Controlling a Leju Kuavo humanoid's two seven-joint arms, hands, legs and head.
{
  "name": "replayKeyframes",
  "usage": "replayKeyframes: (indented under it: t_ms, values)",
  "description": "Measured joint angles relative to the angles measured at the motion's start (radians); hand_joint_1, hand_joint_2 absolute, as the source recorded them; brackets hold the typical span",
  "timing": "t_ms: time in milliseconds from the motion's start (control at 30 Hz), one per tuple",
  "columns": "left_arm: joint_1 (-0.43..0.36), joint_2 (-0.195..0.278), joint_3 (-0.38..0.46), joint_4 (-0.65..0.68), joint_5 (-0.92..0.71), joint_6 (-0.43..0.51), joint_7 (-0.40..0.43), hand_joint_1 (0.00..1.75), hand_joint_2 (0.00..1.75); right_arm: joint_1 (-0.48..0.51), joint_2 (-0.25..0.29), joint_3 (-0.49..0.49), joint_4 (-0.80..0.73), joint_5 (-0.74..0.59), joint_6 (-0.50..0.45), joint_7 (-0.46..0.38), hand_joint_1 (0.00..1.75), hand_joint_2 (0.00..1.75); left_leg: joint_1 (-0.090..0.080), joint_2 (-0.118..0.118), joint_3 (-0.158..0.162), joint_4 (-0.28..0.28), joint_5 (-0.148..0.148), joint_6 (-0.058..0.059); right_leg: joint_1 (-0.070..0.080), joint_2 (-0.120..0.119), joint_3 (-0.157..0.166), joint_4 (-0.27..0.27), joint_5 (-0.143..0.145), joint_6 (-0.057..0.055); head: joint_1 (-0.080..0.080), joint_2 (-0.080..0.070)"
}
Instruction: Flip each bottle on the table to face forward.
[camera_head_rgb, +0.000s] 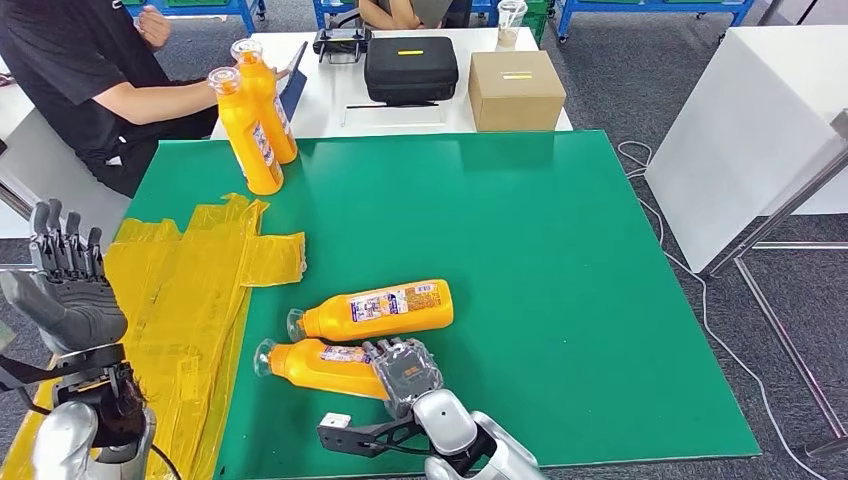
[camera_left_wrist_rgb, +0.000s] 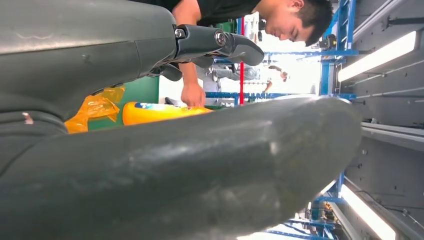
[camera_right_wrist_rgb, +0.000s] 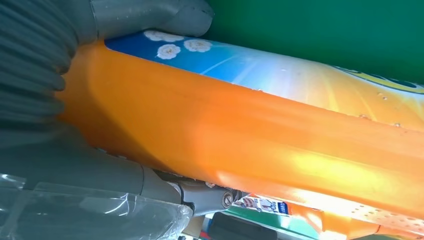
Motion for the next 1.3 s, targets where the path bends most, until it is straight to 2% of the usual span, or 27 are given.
replayKeyframes:
  t_ms: [300,467,633,967,1033,1133,1267,1300]
  values:
    - [-0.017,-0.008,-0.013,0.012,0.003,-0.003,0.007,0.00,0.00,0.027,0.001,-0.028,-0.031,-0.025,-0.013,0.002,1.75,1.75,0.000,0.000,-0.001,0.000,0.000,0.000,-0.001,0.000,0.000,0.000,0.000,0.000,0.000,0.000]
    - [0.001,-0.008,-0.013,0.012,0.007,-0.019,0.012,0.00,0.00,0.116,-0.001,-0.081,-0.191,-0.121,-0.038,0.014,1.75,1.75,-0.001,-0.002,-0.006,0.000,0.000,0.000,-0.002,-0.001,-0.003,0.000,0.000,0.000,0.000,0.000]
    - [0.019,-0.008,-0.013,0.012,0.010,-0.027,0.011,0.00,0.00,0.200,-0.009,-0.114,-0.351,-0.145,-0.020,0.034,1.75,1.75,0.000,-0.002,-0.013,0.000,0.000,0.000,-0.002,-0.001,-0.011,0.000,0.000,0.001,0.000,0.000]
    - [0.021,-0.008,-0.013,0.012,0.010,-0.027,0.011,0.00,0.00,0.230,-0.019,-0.132,-0.423,-0.150,-0.022,0.033,1.75,1.75,0.000,-0.002,-0.016,0.000,0.000,0.000,-0.001,-0.001,-0.014,0.000,0.000,0.001,0.000,0.000]
    - [0.022,-0.008,-0.013,0.012,0.010,-0.028,0.010,0.00,0.00,0.234,-0.021,-0.135,-0.433,-0.176,-0.045,0.011,1.75,1.75,0.000,-0.002,-0.016,0.000,0.000,0.000,-0.001,-0.001,-0.014,0.000,0.000,0.001,0.000,0.000]
    - [0.035,-0.008,-0.013,0.012,0.011,-0.031,-0.004,0.00,0.00,0.242,-0.033,-0.146,-0.488,-0.278,-0.110,-0.065,1.75,1.75,0.000,-0.002,-0.017,0.000,0.000,0.000,-0.002,-0.001,-0.015,0.000,0.000,0.001,0.000,0.000]
    - [0.058,-0.007,-0.013,0.012,0.014,-0.041,-0.033,0.00,1.75,0.246,-0.065,-0.171,-0.611,-0.386,-0.173,-0.151,1.75,1.75,-0.001,-0.002,-0.017,0.000,0.000,0.000,-0.002,-0.001,-0.015,0.000,0.000,0.001,0.000,0.000]
    - [0.063,-0.007,-0.013,0.012,0.017,-0.045,-0.039,0.00,1.75,0.248,-0.073,-0.177,-0.641,-0.400,-0.184,-0.166,1.75,1.75,-0.001,-0.002,-0.018,0.000,0.000,0.000,-0.002,-0.001,-0.015,0.000,0.000,0.001,0.000,0.000]
